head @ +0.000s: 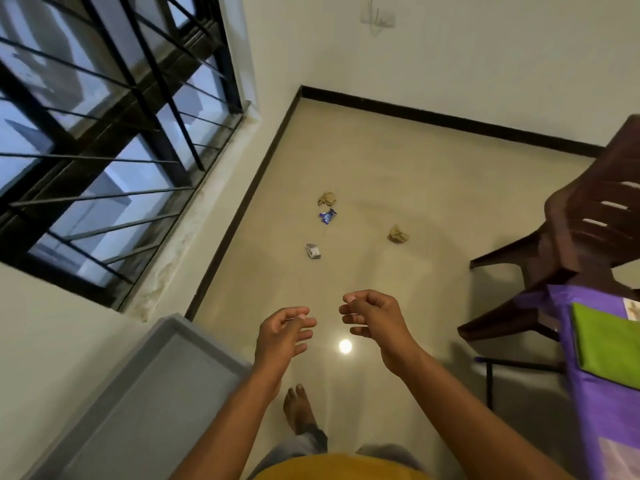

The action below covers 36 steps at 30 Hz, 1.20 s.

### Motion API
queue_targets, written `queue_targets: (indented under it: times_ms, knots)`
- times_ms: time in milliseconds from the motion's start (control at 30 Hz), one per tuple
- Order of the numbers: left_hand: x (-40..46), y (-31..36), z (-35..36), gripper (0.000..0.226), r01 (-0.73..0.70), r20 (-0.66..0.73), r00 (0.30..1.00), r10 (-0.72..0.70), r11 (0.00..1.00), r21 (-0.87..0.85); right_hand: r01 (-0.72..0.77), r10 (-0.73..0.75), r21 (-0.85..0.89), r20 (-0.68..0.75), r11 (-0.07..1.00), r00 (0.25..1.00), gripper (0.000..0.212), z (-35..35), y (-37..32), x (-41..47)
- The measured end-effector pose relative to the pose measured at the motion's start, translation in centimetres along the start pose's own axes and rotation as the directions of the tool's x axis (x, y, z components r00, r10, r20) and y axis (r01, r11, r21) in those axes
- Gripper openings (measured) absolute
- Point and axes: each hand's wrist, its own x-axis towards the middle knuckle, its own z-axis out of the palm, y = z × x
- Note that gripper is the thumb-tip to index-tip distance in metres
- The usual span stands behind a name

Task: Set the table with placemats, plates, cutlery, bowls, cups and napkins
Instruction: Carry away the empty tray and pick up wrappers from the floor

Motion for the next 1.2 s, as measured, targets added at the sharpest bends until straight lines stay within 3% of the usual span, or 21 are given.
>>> queue_targets:
  times_ms: [267,533,933,1200]
  knots:
    - [6.8,4.9,2.3,0.017,0.01,0.099,0.995,-0.019,0.995,0.097,-0.031,0.045,0.11,-0.134,0.994,0.99,0.014,-1.6,-2.9,6.1]
    - [14.5,9.6,7.9,0.017,0.035,0.1,0.994,-0.047,0.993,0.112,-0.049,0.074,0.127,-0.194,0.991,0.978,0.012,-5.9,-6.6,14.8]
    - [24.6,15.3,16.7,0.02,0.156,-0.089,0.984,-0.151,0.986,0.054,-0.14,0.14,-0.036,-0.011,0.989,0.99,0.011,-12.3,-14.6,31.8]
    - [32.7,19.9,21.9,0.012,0.187,-0.086,0.979,-0.183,0.982,0.038,-0.215,0.215,-0.105,-0.014,0.971,0.976,0.008,-13.3,-17.5,41.9]
